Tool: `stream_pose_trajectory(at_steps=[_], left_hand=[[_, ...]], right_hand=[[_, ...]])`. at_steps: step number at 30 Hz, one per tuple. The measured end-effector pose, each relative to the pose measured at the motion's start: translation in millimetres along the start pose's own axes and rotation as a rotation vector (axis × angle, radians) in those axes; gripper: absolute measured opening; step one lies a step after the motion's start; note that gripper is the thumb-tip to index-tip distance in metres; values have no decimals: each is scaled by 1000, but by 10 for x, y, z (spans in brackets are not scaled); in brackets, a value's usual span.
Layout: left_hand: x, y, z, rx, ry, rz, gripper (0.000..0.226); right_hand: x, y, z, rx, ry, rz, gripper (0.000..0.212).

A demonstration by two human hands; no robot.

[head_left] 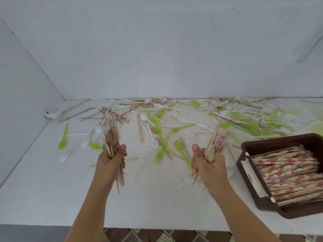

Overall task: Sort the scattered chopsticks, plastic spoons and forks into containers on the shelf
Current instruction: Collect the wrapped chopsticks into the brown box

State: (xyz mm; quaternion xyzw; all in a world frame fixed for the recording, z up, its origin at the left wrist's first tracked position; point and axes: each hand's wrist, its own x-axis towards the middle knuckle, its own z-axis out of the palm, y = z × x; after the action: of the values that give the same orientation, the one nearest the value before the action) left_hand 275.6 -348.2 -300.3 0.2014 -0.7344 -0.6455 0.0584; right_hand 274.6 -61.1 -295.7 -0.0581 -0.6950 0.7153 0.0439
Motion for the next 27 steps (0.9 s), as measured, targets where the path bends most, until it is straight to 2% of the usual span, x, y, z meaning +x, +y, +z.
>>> stream_pose_trajectory(at_steps=[3, 5, 7, 9, 14, 16, 19, 24, 27], left_hand=[[0, 148, -170, -4, -18, 102, 40], [26, 162, -240, 1, -8, 150, 31], [70, 78, -287, 7, -5, 154, 18], [109, -104, -300, 6, -45, 130, 7], [130, -524, -256, 13, -82, 58, 17], [119, -629, -232, 49, -127, 35, 28], [94, -757, -243, 116, -190, 58, 40], [129, -782, -202, 111, -159, 115, 15], [197, -736, -178, 76, -215, -13, 13]], right_hand=[[-53, 4, 356, 9, -40, -34, 68], [-70, 55, 550, 1, -27, -35, 62], [-94, 152, 712, -26, -24, 3, 66], [-124, 291, 820, -79, -29, 52, 57], [-209, 491, 996, -109, -36, 121, 43], [-222, 522, 1036, -120, -46, 167, 35], [-223, 571, 1044, -181, -49, 248, 34], [-230, 521, 1063, -310, -2, 270, 35], [-254, 553, 1073, -313, 5, 261, 30]])
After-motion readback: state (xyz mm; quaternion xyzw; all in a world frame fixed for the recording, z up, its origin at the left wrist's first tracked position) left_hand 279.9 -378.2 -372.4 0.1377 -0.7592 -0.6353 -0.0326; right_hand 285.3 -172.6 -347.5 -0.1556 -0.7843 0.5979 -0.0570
